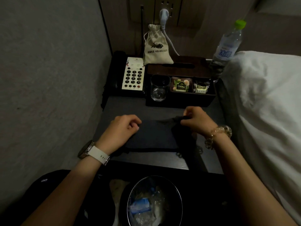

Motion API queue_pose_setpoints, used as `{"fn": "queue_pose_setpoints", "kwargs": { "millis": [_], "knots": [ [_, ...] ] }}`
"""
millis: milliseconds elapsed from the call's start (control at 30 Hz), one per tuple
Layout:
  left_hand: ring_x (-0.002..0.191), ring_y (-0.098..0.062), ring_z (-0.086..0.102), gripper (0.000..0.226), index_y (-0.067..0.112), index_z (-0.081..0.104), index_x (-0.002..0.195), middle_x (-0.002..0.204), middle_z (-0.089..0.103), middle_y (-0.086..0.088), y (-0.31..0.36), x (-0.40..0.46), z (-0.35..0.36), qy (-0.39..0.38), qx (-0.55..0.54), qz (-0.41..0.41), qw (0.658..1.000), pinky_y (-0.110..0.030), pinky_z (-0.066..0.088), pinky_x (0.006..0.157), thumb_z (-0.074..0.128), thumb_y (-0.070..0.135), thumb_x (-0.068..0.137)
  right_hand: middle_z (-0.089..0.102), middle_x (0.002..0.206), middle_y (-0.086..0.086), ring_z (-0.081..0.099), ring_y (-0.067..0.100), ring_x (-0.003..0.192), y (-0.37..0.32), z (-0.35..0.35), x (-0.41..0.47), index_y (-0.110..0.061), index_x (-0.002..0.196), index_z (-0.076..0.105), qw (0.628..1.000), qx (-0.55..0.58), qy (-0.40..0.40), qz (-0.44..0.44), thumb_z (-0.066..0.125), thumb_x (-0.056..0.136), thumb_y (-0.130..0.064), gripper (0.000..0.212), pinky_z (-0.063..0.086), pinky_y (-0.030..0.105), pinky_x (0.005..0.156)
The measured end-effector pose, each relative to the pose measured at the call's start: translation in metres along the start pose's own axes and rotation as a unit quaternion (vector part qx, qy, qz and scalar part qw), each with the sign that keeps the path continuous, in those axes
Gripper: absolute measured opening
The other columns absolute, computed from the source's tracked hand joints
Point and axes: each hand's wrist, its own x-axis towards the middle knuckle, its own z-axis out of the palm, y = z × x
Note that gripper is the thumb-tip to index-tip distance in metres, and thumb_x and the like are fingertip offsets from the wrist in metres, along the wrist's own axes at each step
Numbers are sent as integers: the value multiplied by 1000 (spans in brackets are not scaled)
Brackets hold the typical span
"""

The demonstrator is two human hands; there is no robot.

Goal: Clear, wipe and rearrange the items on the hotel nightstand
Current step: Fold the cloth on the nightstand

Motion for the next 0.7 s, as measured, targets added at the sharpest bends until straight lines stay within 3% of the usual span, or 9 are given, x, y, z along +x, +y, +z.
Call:
{"fn": "queue_pose_setpoints", "kwargs": {
  "millis": [100,167,267,367,433,567,700],
  "knots": [
    [67,-15,65,17,14,67,93,82,68,-9,7,2,1,-17,-182,-76,980,-27,55,60,54,3,94,59,83,9,62,17,71,-19,0,-11,-13,81,49,989,140,-32,-26,61,88,-3,17,49,22,43],
    [66,-17,65,20,11,66,92,81,65,-11,11,2,-1,-41,-284,-124,950,-26,57,58,48,5,99,58,88,15,64,26,75,-32,7,-15,-10,87,49,977,204,-59,-32,60,89,-1,14,51,23,42],
    [67,-21,68,25,2,64,97,81,65,-16,14,2,-3,-65,-353,-180,916,-32,61,60,41,9,102,52,86,17,62,34,64,-49,27,-17,-9,97,45,965,246,-87,-36,61,89,1,21,52,28,39],
    [69,-25,68,25,-1,61,102,82,62,-17,14,2,-5,-60,-366,-215,904,-37,61,60,38,10,103,49,84,17,57,21,40,-62,53,-14,-11,95,40,959,262,-94,-54,62,88,3,27,51,30,36],
    [66,-23,65,24,1,59,104,80,59,-14,13,3,-8,-54,-355,-229,905,-36,60,57,38,12,103,51,87,17,58,22,41,-68,72,-11,-13,92,40,963,243,-88,-69,65,86,2,30,53,32,38],
    [62,-19,58,21,6,60,96,76,56,-11,7,3,-9,-41,-285,-237,928,-35,57,52,39,11,101,61,96,15,63,25,57,-74,105,-6,-17,95,43,986,122,-52,-104,71,80,-9,33,53,30,41],
    [72,-23,59,25,1,62,109,90,60,-17,0,3,-8,-39,-196,-223,954,-48,57,69,42,12,100,61,104,13,63,28,87,-76,120,-3,-21,96,43,989,87,-33,-113,69,80,-19,31,58,46,71]
  ]
}}
